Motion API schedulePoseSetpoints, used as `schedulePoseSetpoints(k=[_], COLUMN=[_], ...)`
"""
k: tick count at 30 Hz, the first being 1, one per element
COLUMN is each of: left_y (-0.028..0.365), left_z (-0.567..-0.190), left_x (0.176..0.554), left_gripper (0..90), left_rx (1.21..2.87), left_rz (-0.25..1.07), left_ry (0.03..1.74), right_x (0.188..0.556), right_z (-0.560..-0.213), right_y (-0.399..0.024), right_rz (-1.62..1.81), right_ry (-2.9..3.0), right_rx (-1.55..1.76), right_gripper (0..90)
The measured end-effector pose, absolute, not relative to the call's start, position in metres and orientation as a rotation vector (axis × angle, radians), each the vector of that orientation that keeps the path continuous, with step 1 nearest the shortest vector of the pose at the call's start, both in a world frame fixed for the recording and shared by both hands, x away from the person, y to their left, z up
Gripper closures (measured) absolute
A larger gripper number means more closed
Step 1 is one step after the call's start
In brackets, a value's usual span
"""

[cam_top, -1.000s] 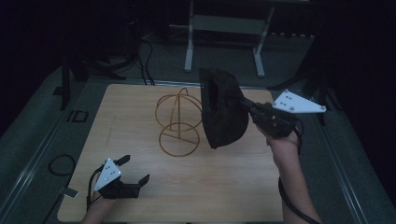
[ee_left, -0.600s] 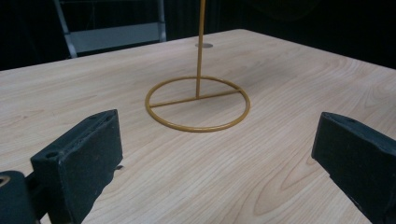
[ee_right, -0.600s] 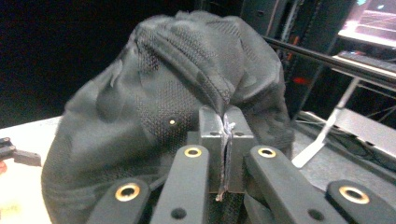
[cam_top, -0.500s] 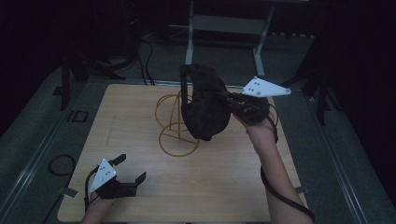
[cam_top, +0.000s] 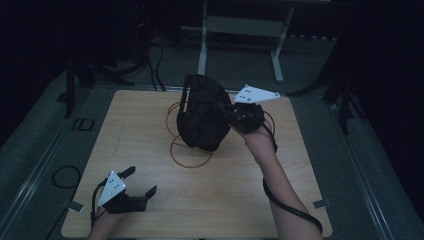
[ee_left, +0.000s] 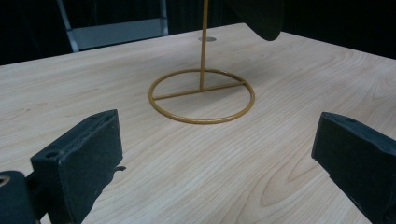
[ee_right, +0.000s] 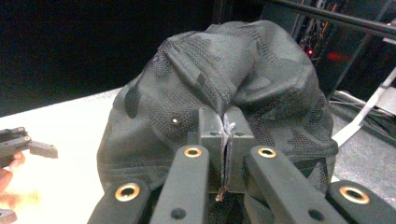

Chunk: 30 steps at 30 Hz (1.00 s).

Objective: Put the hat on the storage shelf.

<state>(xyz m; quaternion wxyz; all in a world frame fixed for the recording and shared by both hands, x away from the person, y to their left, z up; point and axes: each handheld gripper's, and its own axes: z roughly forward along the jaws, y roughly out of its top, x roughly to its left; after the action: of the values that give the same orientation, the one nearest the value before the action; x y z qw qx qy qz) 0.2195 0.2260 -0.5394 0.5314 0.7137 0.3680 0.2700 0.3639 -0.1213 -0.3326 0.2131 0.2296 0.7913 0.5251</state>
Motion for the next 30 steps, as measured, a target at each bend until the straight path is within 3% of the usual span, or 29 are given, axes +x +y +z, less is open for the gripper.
schedulePoseSetpoints(k=[20,26,29,30], left_y=[0.229,0.230,0.230,0.230], left_z=[-0.538,-0.538,-0.538,-0.539], left_x=[0.218,0.217,0.217,0.217], left_gripper=[2.3,2.3,2.3,2.3], left_rx=[1.682,1.681,1.683,1.678], left_rz=[0.634,0.633,0.628,0.621], left_ry=[0.873,0.873,0.870,0.869], right_x=[0.380,0.382,0.381,0.381], right_z=[-0.354,-0.358,-0.359,-0.358], right_y=[-0.090,-0.085,-0.084,-0.083], right_rz=[1.401,1.424,1.427,1.439], right_ry=[2.252,2.235,2.230,2.243], right_rx=[0.667,0.685,0.678,0.679], right_gripper=[87.0,71.1,69.1,63.2])
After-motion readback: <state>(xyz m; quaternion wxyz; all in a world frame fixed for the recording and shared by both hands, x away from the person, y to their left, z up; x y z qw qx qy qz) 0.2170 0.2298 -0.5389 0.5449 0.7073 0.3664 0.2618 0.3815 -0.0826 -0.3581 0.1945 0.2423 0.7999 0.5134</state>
